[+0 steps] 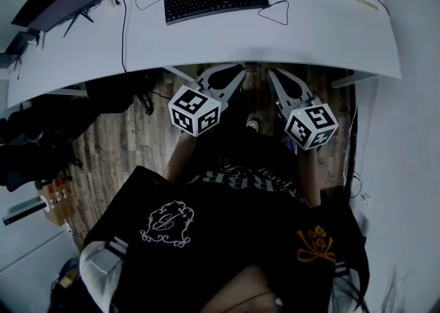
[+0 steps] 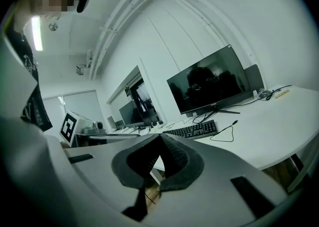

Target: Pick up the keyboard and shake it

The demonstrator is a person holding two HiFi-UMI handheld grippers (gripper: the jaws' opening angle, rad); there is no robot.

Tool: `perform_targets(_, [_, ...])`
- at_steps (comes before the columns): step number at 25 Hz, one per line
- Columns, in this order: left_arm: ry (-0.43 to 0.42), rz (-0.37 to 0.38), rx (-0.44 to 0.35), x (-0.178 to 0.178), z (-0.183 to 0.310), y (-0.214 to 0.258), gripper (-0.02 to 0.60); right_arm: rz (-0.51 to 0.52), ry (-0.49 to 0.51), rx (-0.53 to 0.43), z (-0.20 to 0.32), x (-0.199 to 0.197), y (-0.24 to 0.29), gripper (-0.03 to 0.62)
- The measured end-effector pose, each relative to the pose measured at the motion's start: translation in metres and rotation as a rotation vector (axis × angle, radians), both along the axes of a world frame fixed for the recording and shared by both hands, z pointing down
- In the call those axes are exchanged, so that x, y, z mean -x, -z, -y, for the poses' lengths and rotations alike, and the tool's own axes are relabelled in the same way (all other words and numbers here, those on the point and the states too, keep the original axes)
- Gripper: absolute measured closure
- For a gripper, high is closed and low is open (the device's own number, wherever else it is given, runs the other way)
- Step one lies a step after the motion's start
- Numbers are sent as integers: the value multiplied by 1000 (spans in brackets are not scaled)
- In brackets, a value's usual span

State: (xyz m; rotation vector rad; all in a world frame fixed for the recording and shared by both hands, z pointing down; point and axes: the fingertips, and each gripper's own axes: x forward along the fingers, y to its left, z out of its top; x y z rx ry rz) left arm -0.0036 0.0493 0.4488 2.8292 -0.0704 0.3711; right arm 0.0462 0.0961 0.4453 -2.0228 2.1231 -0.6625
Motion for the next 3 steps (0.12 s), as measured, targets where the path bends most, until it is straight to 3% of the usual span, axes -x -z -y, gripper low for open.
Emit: perform_targets(3, [-5, 1, -5, 1, -3, 1, 534, -7, 0, 0, -2, 1, 1, 582])
